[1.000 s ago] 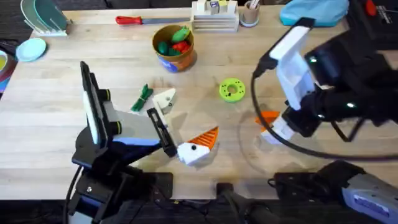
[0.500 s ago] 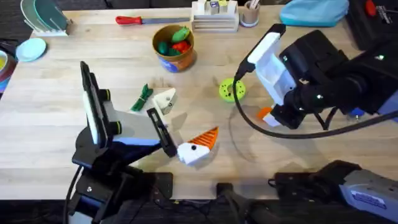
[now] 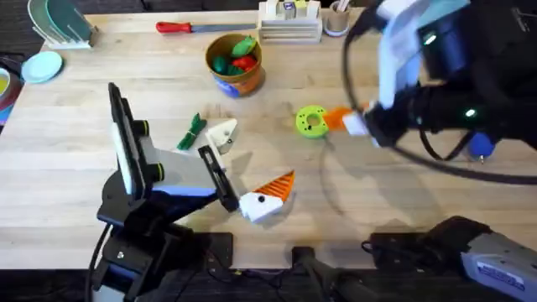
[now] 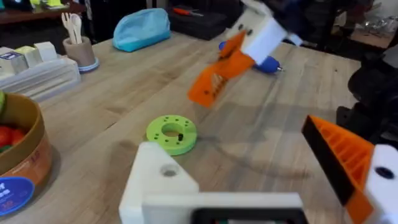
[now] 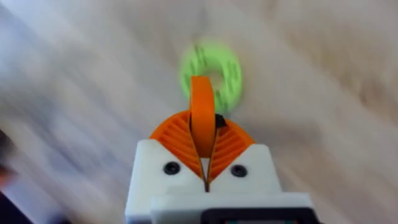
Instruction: Pick up the gripper from the table and insert it into the empty holder that is missing its gripper. Then pick up a screw, insert it into the mounting hole, and use the screwdriver to tighten it. Finally, clean up the table by picking up the vegetable and placing it into the bucket.
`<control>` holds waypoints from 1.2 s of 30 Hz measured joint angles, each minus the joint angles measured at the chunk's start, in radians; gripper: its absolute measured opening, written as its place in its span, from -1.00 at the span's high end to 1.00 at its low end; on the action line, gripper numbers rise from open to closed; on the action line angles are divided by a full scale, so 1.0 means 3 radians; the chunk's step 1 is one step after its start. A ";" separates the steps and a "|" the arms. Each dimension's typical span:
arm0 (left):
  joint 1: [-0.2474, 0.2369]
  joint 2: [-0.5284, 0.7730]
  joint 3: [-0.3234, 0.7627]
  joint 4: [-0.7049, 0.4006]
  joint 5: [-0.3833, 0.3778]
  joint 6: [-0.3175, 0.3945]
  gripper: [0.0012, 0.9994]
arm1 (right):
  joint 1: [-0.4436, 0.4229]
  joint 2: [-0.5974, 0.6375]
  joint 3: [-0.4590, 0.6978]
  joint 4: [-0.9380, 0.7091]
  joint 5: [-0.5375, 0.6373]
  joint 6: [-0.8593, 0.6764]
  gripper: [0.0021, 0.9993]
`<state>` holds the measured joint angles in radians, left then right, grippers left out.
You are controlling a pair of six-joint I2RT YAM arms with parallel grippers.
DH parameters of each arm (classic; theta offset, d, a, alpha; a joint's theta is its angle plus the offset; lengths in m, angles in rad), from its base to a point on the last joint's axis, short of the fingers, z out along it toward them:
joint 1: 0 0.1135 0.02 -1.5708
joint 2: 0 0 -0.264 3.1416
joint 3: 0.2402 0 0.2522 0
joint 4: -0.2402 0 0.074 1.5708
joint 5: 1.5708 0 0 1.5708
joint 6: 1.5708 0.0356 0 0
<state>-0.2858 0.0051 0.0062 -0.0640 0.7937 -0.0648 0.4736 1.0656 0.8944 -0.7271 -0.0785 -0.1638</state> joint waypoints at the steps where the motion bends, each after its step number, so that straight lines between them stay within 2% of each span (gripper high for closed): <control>1: 0.0001 0.0000 0.0000 -0.0001 0.0000 -0.0001 -0.98 | -0.0058 -0.0041 -0.0018 0.0248 -0.0181 0.0099 0.99; 6: 0.0000 0.0000 0.0000 0.0000 0.0000 -0.0001 -0.98 | -0.0363 -0.0047 -0.0386 0.1561 -0.1273 0.0912 0.99; 11: 0.0001 0.0000 0.0000 0.0000 0.0000 -0.0001 -0.98 | -0.0409 0.0374 -0.0694 0.1950 -0.2230 0.1651 0.99; 16: 0.0001 0.0000 0.0000 -0.0001 0.0000 -0.0001 -0.98 | -0.0364 0.0823 -0.0720 0.2272 -0.2988 0.2086 0.99; 19: 0.0001 0.0000 0.0000 0.0000 0.0000 -0.0001 -0.98 | -0.0348 0.1091 -0.0720 0.2715 -0.3380 0.2415 0.99; 23: 0.0001 0.0000 0.0000 -0.0001 0.0000 -0.0001 -0.98 | -0.0344 0.1329 -0.0720 0.3132 -0.3697 0.2826 0.99; 30: 0.0001 0.0000 0.0000 0.0000 0.0000 -0.0001 -0.98 | -0.0224 0.1438 -0.0721 0.3226 -0.3933 0.3154 0.99; 36: 0.0001 0.0000 0.0000 -0.0001 0.0000 -0.0001 -0.98 | -0.0119 0.1438 -0.0721 0.3283 -0.3968 0.3279 0.99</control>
<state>-0.2855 0.0051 0.0063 -0.0642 0.7937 -0.0650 0.4380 1.4971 0.6781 0.2579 -1.2690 0.8199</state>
